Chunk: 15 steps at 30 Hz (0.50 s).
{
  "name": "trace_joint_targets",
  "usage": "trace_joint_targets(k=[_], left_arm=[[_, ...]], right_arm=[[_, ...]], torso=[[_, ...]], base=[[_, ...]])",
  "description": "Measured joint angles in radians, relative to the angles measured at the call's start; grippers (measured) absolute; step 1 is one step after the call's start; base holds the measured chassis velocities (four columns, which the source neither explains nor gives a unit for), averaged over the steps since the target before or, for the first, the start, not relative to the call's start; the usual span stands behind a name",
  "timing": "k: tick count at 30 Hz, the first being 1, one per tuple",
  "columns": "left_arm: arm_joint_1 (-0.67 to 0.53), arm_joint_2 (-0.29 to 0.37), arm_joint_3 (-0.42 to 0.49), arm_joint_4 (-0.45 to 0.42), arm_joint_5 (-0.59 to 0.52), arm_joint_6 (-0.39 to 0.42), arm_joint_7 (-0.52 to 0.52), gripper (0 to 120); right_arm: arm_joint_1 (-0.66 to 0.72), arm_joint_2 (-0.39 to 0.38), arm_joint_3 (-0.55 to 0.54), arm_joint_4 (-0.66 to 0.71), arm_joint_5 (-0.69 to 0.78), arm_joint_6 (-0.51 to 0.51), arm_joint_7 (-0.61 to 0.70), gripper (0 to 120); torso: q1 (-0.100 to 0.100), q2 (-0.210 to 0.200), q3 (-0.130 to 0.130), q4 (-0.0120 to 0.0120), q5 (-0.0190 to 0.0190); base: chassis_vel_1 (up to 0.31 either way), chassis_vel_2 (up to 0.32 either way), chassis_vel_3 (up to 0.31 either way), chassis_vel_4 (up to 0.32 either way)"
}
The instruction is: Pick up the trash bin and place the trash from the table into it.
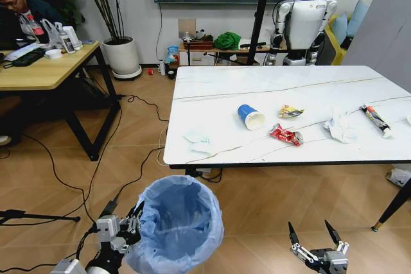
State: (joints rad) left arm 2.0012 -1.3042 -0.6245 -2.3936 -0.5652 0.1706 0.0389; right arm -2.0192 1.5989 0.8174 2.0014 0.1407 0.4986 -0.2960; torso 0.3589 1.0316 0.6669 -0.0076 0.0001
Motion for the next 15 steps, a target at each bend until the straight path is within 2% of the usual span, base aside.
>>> trace_joint_targets(k=[5,6,9,11,12,13,14,15], left_arm=[[0.005,0.002,-0.01,-0.008,-0.02,0.006,0.003,0],[0.011,0.009,-0.011,-0.014,-0.047,0.011,0.002,0],[0.013,0.013,-0.01,-0.018,-0.063,0.016,-0.003,0],[0.026,0.017,0.011,-0.036,-0.114,0.039,-0.027,0],[0.032,0.017,0.018,-0.042,-0.122,0.044,-0.032,0],[0.032,0.017,0.018,-0.042,-0.122,0.044,-0.032,0],[0.041,0.016,0.034,-0.048,-0.13,0.05,-0.037,0],[0.044,0.015,0.039,-0.048,-0.132,0.051,-0.038,0]], right_arm=[[-0.023,-0.012,0.025,0.053,0.05,-0.007,0.002,100],[-0.052,-0.043,0.036,0.12,0.095,-0.039,0.017,100],[-0.067,-0.072,0.044,0.167,0.114,-0.068,0.029,100],[-0.111,-0.185,0.061,0.3,0.205,-0.178,0.099,100],[-0.119,-0.223,0.069,0.332,0.244,-0.213,0.127,100],[-0.119,-0.223,0.069,0.332,0.244,-0.213,0.127,100],[-0.124,-0.3,0.094,0.383,0.31,-0.267,0.181,100],[-0.122,-0.332,0.106,0.395,0.331,-0.281,0.198,100]], torso=[[0.0,-0.001,0.0,0.0,0.0003],[0.0,-0.001,-0.001,-0.0003,0.0],[-0.001,-0.001,-0.001,-0.0004,0.0001],[-0.001,-0.002,-0.001,0.0001,-0.0002],[-0.001,-0.002,-0.001,0.0,-0.0001],[-0.001,-0.002,-0.001,0.0,-0.0001],[-0.001,-0.002,-0.001,0.0002,0.0],[-0.001,-0.002,-0.001,-0.0001,0.0001]], base=[[0.0,0.0,0.0,0.0],[0.0,0.0,0.0,0.0],[0.0,0.0,0.0,0.0],[0.0,0.0,0.0,0.0],[0.0,0.0,0.0,0.0],[0.0,0.0,0.0,0.0],[0.0,0.0,0.0,0.0],[0.0,0.0,0.0,0.0]])
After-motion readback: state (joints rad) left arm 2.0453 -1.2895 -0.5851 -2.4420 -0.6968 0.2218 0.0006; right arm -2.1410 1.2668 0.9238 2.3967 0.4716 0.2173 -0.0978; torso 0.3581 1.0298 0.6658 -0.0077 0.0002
